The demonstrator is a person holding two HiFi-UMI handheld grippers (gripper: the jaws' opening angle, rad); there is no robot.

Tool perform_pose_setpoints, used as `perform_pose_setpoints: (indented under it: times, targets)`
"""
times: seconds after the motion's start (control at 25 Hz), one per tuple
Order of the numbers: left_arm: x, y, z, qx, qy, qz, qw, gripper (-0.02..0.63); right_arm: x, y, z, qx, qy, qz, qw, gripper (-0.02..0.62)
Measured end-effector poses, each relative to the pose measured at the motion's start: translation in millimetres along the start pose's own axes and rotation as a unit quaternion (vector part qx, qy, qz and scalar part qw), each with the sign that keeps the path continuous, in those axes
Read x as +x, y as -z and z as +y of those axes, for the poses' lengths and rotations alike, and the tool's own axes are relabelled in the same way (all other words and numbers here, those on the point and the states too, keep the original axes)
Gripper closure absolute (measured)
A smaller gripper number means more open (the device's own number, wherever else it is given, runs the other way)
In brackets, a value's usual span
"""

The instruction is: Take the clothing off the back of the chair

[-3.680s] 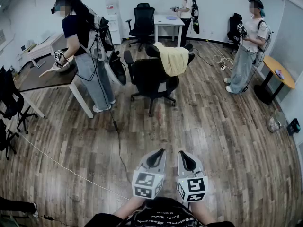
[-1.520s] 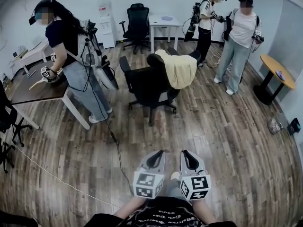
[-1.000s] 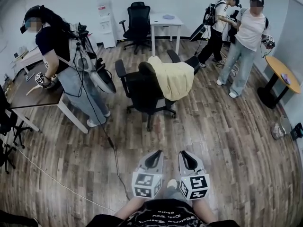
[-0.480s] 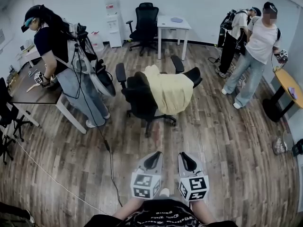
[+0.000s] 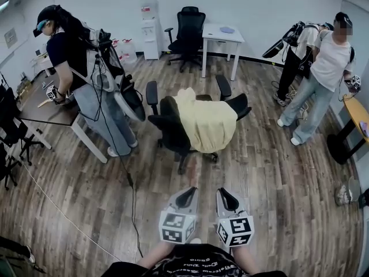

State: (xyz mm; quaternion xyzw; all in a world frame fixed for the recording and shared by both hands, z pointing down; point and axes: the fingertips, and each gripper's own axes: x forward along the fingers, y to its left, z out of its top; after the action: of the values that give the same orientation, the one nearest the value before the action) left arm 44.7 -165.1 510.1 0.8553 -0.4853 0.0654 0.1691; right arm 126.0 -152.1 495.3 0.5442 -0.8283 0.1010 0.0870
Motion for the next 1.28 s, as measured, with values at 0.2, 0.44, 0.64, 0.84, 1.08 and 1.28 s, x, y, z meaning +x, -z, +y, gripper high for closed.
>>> perform_pose_setpoints:
  times: [0.2,0.44,0.64,0.84,1.08,1.28]
  targets:
    - [14.8,-3.1,1.8,-0.006,-0.018,-0.003,0.9998,0.586,8.5,-5.1,-17.1,-0.003,-0.007,0.0,1.0,0.575]
    - [22.1,-1.0,7.6,-0.017,-0.032,0.002,0.9994,0.586,13.1,-1.5,-27.3,0.004,-0.01,0.006,1.0,0.575]
    - [23.6,-5.1,10.8,-0.019,-0.034,0.0,0.9993,0.586,15.6,0.4,-29.5,0.013,-0.014,0.009,1.0,0.561]
    - [26.4,-10.6,17.0,-0.019,-0.04,-0.002,0.999,0.586,16.7,5.4,-25.9,0.023,-0.018,0.014,0.999,0.56]
    - [39.9,-18.6,25.0,-0.017,-0.03,-0.004,0.9994,0.586,35.4,-3.2,-32.4,0.023,-0.014,0.008,1.0,0.56]
    - [56.1,-30.0,36.6,-0.022,-0.026,-0.007,0.9994,0.586,51.1,-13.5,-43.0,0.018,-0.005,0.008,1.0,0.56]
